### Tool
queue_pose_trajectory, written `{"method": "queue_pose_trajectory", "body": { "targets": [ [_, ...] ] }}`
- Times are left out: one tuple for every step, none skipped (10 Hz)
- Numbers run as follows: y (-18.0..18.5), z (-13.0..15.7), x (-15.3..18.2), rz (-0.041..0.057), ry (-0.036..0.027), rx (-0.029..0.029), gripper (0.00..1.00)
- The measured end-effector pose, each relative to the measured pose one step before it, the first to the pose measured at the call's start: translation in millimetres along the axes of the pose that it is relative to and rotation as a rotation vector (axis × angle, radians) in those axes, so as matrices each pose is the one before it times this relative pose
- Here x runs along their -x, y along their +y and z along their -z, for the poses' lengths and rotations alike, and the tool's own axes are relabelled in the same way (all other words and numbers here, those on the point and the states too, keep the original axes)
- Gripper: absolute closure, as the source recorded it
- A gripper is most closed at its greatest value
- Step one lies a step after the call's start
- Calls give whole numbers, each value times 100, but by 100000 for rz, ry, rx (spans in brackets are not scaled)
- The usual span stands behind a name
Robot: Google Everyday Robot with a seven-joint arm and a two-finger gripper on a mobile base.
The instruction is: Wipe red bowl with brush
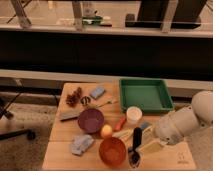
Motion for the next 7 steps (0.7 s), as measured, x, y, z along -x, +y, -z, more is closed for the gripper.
{"method": "queue_pose_trajectory", "body": {
  "targets": [
    [60, -327, 312, 454, -264, 393, 100],
    [73, -140, 71, 108, -278, 105, 100],
    [56, -134, 28, 70, -424, -41, 100],
    [37, -169, 93, 360, -233, 68, 100],
    [42, -227, 216, 545, -69, 265, 100],
    [59, -230, 228, 564, 147, 394, 100],
    [91, -139, 298, 600, 73, 231, 100]
  ]
}}
